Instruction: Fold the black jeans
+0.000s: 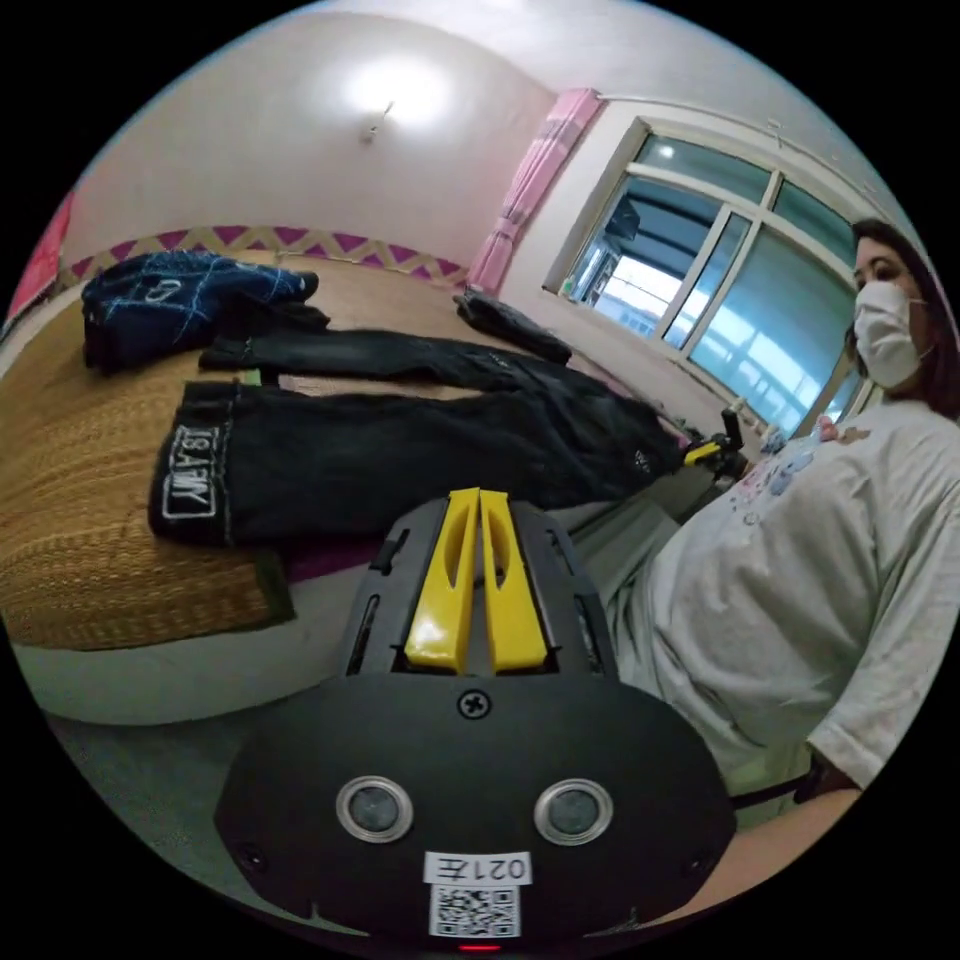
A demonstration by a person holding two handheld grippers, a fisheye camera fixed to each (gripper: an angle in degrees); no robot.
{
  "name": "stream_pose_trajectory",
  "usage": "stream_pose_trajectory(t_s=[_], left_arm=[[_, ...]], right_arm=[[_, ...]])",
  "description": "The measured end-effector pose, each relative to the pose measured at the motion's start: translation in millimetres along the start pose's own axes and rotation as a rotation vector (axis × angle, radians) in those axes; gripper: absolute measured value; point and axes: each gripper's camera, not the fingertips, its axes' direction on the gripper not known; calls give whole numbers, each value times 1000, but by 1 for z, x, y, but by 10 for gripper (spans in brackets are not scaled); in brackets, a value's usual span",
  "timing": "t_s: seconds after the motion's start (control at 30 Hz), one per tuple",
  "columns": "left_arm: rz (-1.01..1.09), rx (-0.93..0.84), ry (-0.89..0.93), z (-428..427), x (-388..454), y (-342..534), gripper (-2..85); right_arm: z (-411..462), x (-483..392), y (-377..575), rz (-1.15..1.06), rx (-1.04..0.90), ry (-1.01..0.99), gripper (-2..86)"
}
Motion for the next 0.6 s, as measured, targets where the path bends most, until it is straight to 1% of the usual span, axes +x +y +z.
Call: stream_pose_trajectory(t_s=[0.07, 0.1, 0.13, 0.17, 0.2, 0.23, 0.3, 0.37, 0.4, 0.47, 0.53, 0.6], left_arm=[[1, 57, -43, -20, 2, -7, -1], [0, 80, -119, -27, 2, -14, 5], [-1, 78, -164, -29, 1, -19, 19], [-4, 57, -234, -26, -1, -29, 46], [-27, 25, -298, -19, -8, -39, 60], [-36, 3, -324, -14, -12, -44, 67], [-87, -122, -446, 12, -33, -55, 65], [-182, -235, -520, 26, -54, -49, 43], [-188, -160, -480, 18, -60, -42, 24], [-254, -117, -425, 9, -69, -32, 3], [-274, -102, -435, 6, -69, -28, -5], [-231, -124, -498, 8, -65, -30, -8]], right_arm=[[-17, -7, -3, -44, -34, -2, -9], [-34, -7, -7, -55, 21, 27, -9], [-50, -3, -14, -39, 125, 66, -10], [-57, 1, -17, -33, 186, 78, -10], [-62, 8, -27, -23, 300, 99, -10], [-59, 18, -40, 7, 360, 143, -10], [-39, 34, -61, 65, 350, 220, -10], [-14, 49, -74, 100, 301, 238, -9], [1, 59, -75, 128, 269, 226, -9], [14, 67, -70, 157, 256, 209, -8], [11, 62, -66, 137, 270, 205, -7], [11, 63, -63, 131, 268, 184, -6]])
